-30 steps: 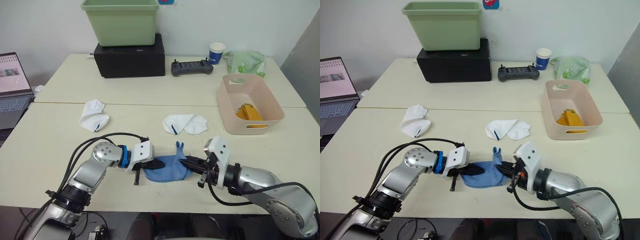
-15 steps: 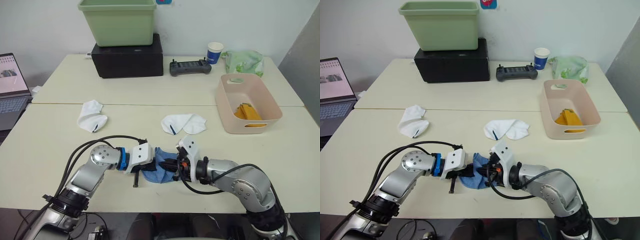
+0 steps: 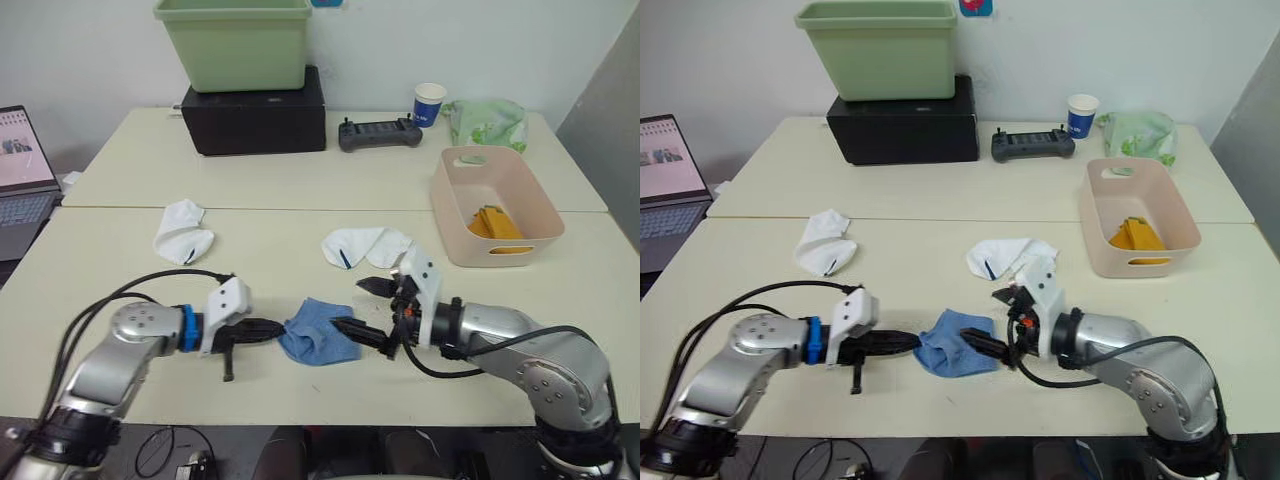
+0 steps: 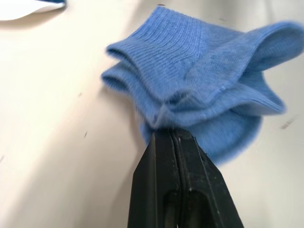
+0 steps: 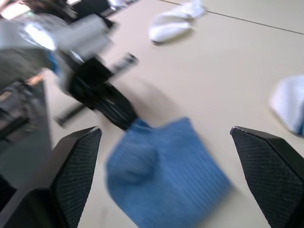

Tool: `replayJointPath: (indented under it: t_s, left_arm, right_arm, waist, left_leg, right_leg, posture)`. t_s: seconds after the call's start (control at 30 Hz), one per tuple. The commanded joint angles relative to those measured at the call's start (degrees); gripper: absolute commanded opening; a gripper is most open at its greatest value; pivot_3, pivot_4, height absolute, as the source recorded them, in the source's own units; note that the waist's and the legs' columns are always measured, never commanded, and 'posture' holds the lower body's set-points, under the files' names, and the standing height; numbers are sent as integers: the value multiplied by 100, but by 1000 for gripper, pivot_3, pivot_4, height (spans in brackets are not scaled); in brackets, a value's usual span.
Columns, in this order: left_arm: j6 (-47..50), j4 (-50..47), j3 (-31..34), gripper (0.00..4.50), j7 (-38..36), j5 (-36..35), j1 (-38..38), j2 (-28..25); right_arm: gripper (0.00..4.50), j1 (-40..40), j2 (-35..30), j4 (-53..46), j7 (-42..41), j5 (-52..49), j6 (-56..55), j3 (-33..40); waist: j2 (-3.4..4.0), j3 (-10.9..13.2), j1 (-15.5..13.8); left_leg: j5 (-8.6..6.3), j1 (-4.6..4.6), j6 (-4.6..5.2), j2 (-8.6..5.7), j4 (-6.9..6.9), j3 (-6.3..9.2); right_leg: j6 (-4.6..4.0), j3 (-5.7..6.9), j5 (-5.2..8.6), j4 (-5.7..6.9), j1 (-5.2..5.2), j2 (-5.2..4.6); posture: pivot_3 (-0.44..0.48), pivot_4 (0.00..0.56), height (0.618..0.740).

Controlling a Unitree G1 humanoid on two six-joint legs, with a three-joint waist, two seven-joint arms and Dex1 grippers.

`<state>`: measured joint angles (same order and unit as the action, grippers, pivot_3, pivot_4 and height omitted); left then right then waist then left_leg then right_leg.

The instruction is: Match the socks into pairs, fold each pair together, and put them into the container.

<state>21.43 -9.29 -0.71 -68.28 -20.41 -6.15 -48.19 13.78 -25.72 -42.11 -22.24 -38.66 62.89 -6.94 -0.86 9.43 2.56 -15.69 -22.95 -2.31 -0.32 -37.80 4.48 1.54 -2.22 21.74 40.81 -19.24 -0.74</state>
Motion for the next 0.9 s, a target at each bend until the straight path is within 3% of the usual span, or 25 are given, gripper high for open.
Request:
replayJointPath:
  t_s: [0.03, 0.2, 0.27, 0.47, 0.73, 0.9]
  left_arm:
    - [237, -106, 434, 0, 4, -328, -275, -154]
    - [406, -490, -6, 0, -149, -538, -1028, 81]
    - [396, -653, -353, 0, -252, -546, -1269, 274]
    - [-340, -360, -1376, 0, -757, 11, -1563, 660]
    - [-1384, 703, -1771, 0, -1034, 885, -1387, 425]
    - [-895, 300, -1353, 0, -1019, 384, -1265, 295]
  right_arm:
    - [3841, -121, -198, 119, -101, 593, -691, -421]
    - [2092, -68, -337, 756, -340, 1497, -1569, -1347]
    - [1834, 53, -304, 995, -426, 1741, -1740, -1634]
    - [50, 272, -176, 1560, -528, 2397, -1978, -2143]
    - [50, 199, -232, 1639, -553, 2819, -2075, -2105]
    - [50, 67, -156, 1279, -882, 2468, -2677, -1596]
  waist:
    - [-1, 5, -5]
    - [-6, 14, -21]
    - [-7, 17, -18]
    - [-9, 18, 1]
    - [-9, 18, 0]
    - [-12, 22, -27]
  left_leg:
    - [0, 0, 0, 0, 0, 0]
    - [0, -2, 0, -2, -2, -5]
    - [0, -6, -1, -2, -1, -10]
    - [1, -5, -1, -2, -5, -13]
    - [1, -4, -1, 0, -6, -6]
    - [0, -6, -1, 0, -5, -6]
  right_leg:
    - [0, 0, 0, 0, 0, 0]
    - [0, -2, 0, -1, 1, 0]
    - [0, -7, 0, -6, -1, -1]
    - [0, -10, 0, -2, -2, 2]
    - [0, -6, 0, 2, -1, 6]
    - [0, -4, 0, 0, -2, 3]
  posture:
    - [0, 150, 725]
    - [0, 150, 725]
    - [0, 150, 725]
    - [0, 150, 725]
    - [0, 150, 725]
    - [0, 150, 725]
